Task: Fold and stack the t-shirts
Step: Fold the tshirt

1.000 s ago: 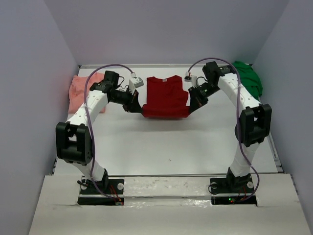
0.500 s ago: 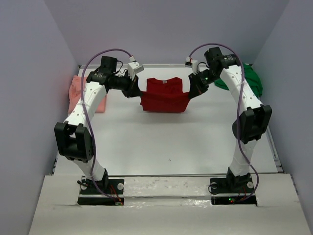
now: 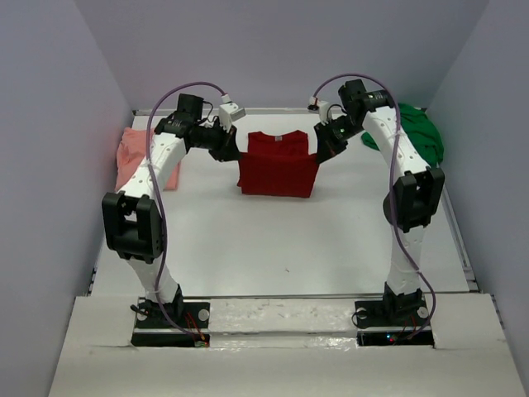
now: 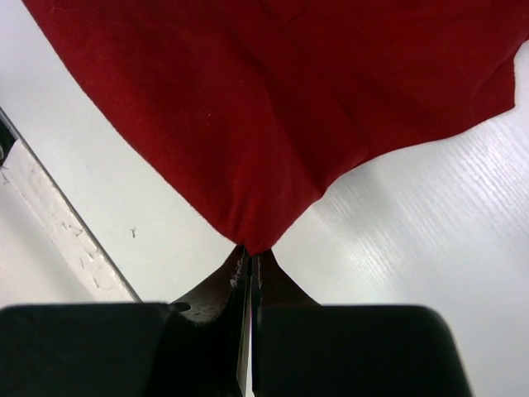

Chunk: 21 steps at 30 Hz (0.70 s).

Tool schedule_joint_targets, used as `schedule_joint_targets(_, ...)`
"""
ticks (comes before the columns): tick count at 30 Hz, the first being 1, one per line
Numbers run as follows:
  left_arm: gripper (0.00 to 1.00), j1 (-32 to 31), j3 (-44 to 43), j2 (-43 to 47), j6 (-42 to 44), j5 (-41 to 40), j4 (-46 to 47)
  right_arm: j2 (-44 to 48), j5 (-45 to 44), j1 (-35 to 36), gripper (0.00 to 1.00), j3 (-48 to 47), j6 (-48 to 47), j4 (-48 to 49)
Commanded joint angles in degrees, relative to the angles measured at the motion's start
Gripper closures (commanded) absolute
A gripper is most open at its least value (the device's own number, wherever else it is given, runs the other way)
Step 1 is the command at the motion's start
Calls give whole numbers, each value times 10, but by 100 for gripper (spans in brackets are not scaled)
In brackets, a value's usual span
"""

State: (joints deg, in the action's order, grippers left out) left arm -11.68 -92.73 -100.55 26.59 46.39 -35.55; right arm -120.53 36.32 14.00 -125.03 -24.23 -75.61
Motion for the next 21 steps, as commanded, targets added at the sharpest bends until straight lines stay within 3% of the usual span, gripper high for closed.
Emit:
schedule_joint_targets(1,100,-4,-32,-6,-18,-5,30,-19,-10,4,100,-47,-6,27)
schedule_joint_targets(8,100,-6,-55,-41,-38,-38,58,-74,-18,-1,100,-100,-6,41)
schedule_joint_targets(21,100,-15,-131,-134,-73,-113,119,-112,-45,-12,100,-109,-1,141)
